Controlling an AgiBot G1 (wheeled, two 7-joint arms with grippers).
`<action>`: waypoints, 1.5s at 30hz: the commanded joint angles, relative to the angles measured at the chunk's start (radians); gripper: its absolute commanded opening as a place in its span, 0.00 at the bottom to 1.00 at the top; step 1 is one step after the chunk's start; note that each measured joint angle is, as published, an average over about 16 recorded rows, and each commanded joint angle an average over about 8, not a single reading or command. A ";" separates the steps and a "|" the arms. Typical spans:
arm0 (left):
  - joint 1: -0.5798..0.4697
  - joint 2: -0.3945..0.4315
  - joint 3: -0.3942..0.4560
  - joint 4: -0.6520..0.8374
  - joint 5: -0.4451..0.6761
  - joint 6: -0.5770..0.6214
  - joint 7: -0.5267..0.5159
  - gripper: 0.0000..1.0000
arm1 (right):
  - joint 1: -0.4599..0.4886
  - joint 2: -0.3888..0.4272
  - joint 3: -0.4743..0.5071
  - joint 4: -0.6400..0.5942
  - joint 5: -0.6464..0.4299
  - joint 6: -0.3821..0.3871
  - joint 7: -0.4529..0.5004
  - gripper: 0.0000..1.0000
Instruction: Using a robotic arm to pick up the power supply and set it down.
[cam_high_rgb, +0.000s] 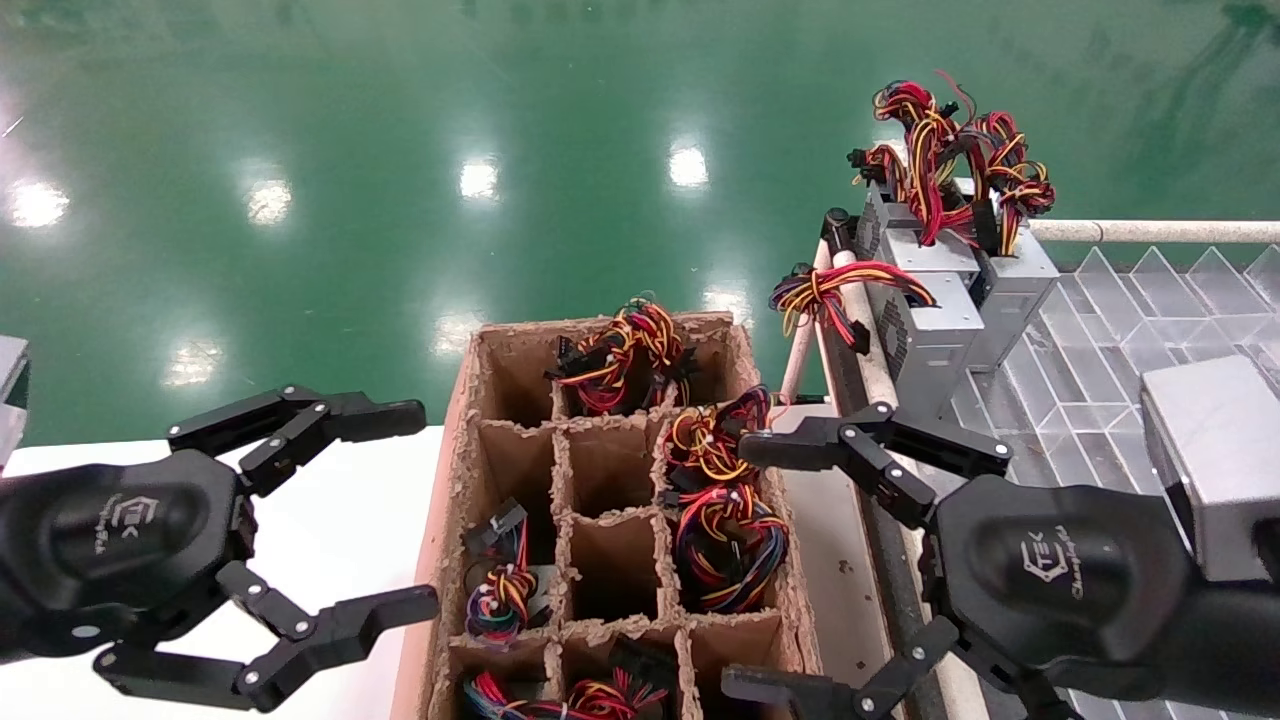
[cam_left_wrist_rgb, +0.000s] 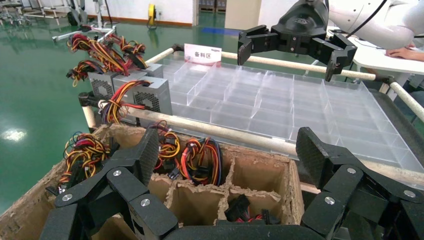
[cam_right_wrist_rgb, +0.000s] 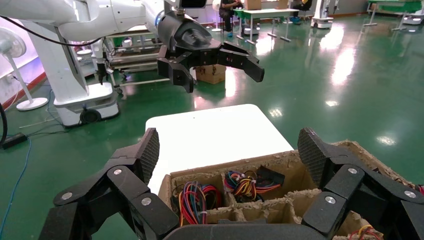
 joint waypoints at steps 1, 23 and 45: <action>0.000 0.000 0.000 0.000 0.000 0.000 0.000 1.00 | 0.000 0.000 0.000 0.000 0.000 0.000 0.000 1.00; 0.000 0.000 0.000 0.000 0.000 0.000 0.000 0.42 | 0.000 0.000 0.000 0.000 0.000 0.000 0.000 1.00; 0.000 0.000 0.000 0.000 0.000 0.000 0.000 0.00 | 0.104 -0.183 -0.127 -0.196 -0.188 -0.001 -0.063 1.00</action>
